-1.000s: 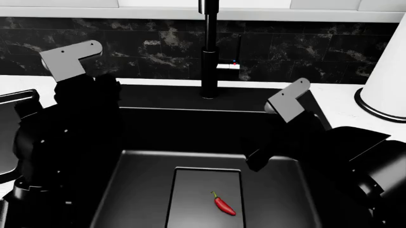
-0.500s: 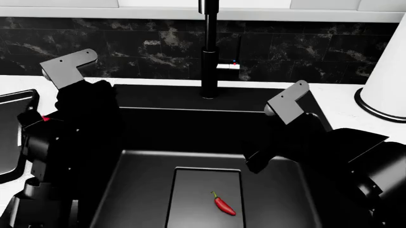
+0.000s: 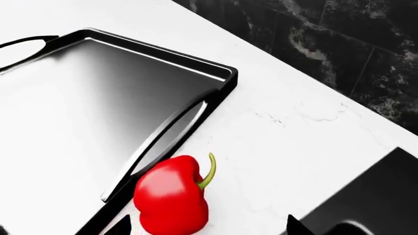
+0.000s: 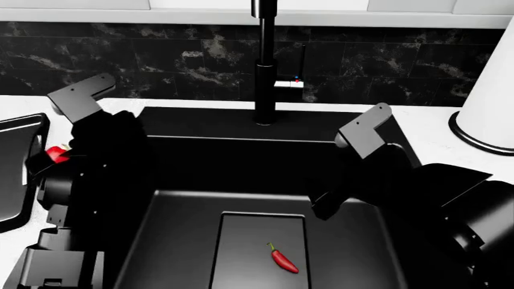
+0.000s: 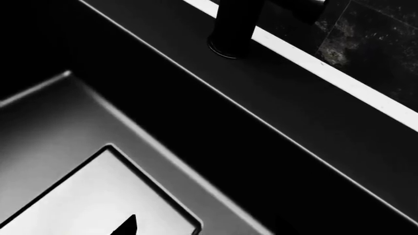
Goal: Pick up the fruits and vegetables and place them in the sink. Turn on the sink faucet to wash them. Then turn the sink off and put them in the tray.
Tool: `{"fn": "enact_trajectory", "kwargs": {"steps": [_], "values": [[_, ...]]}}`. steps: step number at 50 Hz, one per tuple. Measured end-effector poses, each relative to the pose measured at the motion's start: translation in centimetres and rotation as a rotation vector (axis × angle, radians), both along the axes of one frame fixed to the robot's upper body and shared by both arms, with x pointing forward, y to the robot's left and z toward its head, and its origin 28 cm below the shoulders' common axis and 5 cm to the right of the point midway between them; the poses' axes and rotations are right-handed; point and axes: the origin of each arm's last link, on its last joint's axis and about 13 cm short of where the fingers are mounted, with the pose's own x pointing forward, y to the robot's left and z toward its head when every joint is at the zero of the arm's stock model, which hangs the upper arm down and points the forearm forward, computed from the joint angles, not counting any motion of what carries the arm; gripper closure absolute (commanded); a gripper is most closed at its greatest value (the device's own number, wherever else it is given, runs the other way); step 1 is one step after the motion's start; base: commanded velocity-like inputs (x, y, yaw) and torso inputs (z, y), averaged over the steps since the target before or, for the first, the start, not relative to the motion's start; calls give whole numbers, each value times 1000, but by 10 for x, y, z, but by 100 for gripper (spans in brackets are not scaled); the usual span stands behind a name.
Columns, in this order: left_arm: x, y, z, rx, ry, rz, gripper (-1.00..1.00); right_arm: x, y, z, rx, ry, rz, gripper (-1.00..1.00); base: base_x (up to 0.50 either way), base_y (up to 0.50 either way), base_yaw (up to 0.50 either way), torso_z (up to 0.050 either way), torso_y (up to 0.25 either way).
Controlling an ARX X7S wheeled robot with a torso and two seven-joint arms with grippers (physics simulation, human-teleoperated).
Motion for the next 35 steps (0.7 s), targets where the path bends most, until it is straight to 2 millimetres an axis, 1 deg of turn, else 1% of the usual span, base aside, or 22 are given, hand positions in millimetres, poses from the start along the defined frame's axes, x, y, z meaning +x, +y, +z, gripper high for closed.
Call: {"fn": "enact_trajectory", "kwargs": {"steps": [22, 35], "values": [[7, 4, -4, -59, -21, 21, -100, 0, 0, -3, 3, 8, 0, -100, 0, 0, 0, 0, 0], [12, 10, -4, -89, -35, 65, -100, 1, -1, -5, 4, 11, -1, -100, 0, 0, 0, 0, 0]]}}
